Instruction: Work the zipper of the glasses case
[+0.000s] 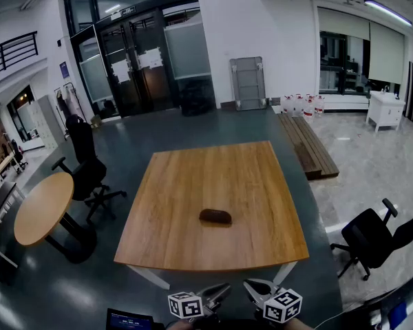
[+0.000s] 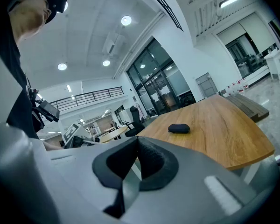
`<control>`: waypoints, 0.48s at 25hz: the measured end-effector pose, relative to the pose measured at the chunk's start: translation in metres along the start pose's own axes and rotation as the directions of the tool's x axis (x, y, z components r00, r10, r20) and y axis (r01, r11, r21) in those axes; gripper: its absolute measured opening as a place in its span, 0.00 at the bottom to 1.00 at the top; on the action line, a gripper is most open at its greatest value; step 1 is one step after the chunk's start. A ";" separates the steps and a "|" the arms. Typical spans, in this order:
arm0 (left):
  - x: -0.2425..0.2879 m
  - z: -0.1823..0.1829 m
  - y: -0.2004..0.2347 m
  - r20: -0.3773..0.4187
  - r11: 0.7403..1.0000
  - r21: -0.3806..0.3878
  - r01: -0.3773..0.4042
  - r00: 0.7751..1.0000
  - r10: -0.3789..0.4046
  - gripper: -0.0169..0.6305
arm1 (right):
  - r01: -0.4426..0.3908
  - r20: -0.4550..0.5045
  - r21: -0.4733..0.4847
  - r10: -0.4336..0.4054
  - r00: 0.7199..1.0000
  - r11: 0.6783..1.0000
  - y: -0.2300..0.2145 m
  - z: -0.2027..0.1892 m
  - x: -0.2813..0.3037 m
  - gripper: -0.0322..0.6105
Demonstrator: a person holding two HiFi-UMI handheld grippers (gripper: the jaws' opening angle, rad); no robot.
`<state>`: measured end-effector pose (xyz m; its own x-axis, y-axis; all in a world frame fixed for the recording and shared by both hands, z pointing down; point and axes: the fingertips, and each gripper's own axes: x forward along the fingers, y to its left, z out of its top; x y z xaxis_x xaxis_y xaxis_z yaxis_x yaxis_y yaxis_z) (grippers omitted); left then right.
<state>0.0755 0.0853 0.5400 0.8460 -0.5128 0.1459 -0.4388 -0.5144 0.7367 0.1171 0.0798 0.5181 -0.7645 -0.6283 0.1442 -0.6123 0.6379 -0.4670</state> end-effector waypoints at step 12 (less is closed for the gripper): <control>-0.011 0.002 0.005 0.012 1.000 0.001 -0.021 1.000 0.021 0.08 | -0.010 0.000 -0.009 0.010 1.000 1.000 0.009 0.000 0.006 0.06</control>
<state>0.0635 0.0867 0.5404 0.8329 -0.5316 0.1535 -0.4569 -0.5043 0.7327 0.1068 0.0817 0.5150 -0.7707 -0.6217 0.1396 -0.6064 0.6485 -0.4602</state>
